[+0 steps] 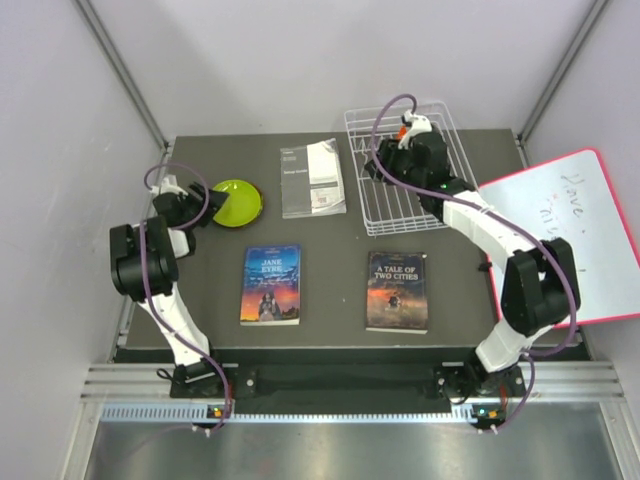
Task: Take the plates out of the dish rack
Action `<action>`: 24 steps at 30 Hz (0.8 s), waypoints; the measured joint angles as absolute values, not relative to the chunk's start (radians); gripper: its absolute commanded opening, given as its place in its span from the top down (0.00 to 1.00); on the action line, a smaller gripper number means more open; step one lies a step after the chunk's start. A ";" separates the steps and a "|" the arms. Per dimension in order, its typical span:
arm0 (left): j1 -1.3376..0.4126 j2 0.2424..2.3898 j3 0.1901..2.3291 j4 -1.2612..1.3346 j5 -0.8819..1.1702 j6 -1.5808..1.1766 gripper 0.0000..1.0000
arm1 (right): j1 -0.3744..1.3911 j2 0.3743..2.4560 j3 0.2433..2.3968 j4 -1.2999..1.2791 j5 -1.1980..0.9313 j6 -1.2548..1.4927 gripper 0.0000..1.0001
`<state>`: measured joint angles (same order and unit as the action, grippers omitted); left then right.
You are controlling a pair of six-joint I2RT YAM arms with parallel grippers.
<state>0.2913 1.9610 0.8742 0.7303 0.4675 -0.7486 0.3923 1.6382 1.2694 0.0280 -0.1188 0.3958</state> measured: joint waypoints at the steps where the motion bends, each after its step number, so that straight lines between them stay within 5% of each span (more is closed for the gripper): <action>1: 0.292 1.961 0.879 0.735 0.476 -0.746 0.08 | 0.392 1.645 1.283 0.021 -0.110 0.389 0.44; 2: 0.290 1.958 0.889 0.738 0.476 -0.741 0.01 | 0.392 1.654 1.300 0.012 -0.099 0.380 0.44; 24: 0.194 1.683 0.889 0.397 0.294 -0.588 0.01 | 0.332 2.013 1.690 -0.167 0.329 0.174 0.42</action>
